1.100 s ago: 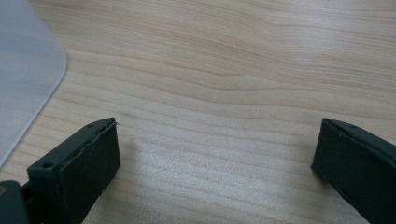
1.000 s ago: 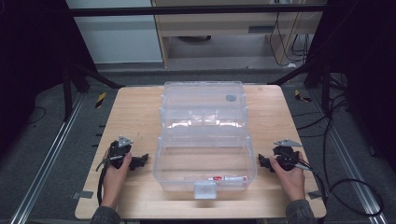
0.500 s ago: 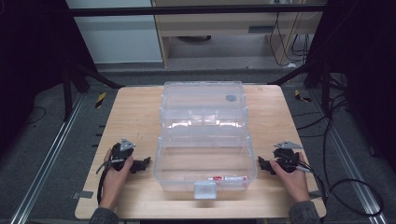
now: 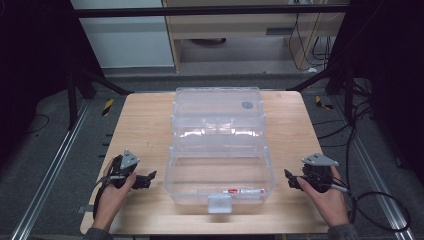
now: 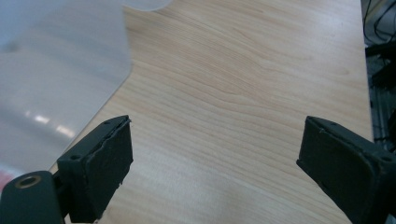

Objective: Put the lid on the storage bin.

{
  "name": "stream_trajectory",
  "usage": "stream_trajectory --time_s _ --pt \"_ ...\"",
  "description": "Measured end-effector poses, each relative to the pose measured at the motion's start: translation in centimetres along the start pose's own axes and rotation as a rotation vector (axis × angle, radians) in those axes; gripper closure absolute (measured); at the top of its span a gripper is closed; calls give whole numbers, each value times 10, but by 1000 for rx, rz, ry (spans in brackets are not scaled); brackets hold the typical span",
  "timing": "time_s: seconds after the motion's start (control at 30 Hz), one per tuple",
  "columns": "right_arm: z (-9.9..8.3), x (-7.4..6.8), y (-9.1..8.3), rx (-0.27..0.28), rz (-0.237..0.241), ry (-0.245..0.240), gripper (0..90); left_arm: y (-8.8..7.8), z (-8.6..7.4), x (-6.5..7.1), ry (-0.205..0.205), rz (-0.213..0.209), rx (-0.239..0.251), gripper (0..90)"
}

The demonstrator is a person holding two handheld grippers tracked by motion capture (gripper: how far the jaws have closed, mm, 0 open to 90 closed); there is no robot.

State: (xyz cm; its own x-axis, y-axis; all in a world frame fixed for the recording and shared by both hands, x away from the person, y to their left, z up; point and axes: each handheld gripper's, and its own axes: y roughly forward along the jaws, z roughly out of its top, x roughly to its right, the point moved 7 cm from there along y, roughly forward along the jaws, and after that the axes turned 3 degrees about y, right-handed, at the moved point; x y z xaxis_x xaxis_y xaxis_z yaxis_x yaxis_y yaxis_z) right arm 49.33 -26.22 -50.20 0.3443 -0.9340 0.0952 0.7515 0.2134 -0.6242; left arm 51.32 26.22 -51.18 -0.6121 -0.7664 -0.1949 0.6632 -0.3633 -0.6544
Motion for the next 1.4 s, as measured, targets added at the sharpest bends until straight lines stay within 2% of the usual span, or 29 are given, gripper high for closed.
stream_trajectory --time_s 0.03,0.13,0.17,0.23,0.27,0.3,0.37,0.43,0.5,0.6,0.63,0.67,0.7,0.73,0.9,0.93,0.97,1.1,1.13,1.17,1.2,1.23,1.33,1.4 --pt "6 -3 -10 -11 3 -37 106 -8 3 5 39 -18 -19 26" --pt "15 -6 -19 -2 15 -64 144 -14 7 11 60 -32 -33 31" --pt "26 -9 -26 13 21 -76 163 -19 13 19 81 -74 -46 31" --pt "37 -12 -30 14 38 -94 173 -26 22 26 76 -99 -8 33" --pt "37 -12 -30 14 38 -94 173 -26 22 26 76 -99 -8 34" --pt "48 -15 -34 11 44 -122 180 -35 31 31 84 -122 13 35" --pt "59 -19 -40 8 59 -153 198 -43 38 32 113 -130 23 37" --pt "71 -22 -44 1 76 -178 216 -46 42 33 121 -134 29 38" --pt "84 -24 -47 -9 78 -221 241 -56 53 33 135 -151 34 37" --pt "103 -28 -53 -15 86 -292 279 -61 60 33 148 -160 42 39" --pt "110 -30 -55 -20 88 -311 292 -66 66 35 166 -163 54 40" --pt "110 -30 -55 -20 88 -311 292 -66 66 35 166 -163 54 40" --pt "123 -34 -57 -28 97 -364 310 -69 72 37 183 -164 62 41" --pt "130 -36 -58 -30 106 -390 338 -71 74 38 188 -165 62 44" --pt "160 -48 -51 -57 176 -476 423 -74 87 45 208 -180 67 48" --pt "160 -48 -51 -57 176 -476 423 -74 87 45 208 -180 67 47" --pt "171 -54 -46 -68 193 -520 469 -76 92 49 219 -187 74 49" --pt "193 -66 -33 -93 236 -598 526 -76 102 59 247 -221 80 48" --pt "193 -66 -33 -93 236 -598 526 -76 102 59 247 -221 80 47" --pt "203 -71 -25 -101 240 -630 527 -75 107 64 273 -245 77 46" --pt "208 -75 -21 -100 256 -638 526 -75 107 64 273 -245 77 46" --pt "212 -79 -18 -107 270 -644 527 -73 111 70 294 -267 74 45" --pt "218 -89 -6 -144 280 -707 535 -70 116 76 309 -282 78 45" --pt "219 -96 2 -168 316 -724 561 -65 120 86 324 -321 68 44"
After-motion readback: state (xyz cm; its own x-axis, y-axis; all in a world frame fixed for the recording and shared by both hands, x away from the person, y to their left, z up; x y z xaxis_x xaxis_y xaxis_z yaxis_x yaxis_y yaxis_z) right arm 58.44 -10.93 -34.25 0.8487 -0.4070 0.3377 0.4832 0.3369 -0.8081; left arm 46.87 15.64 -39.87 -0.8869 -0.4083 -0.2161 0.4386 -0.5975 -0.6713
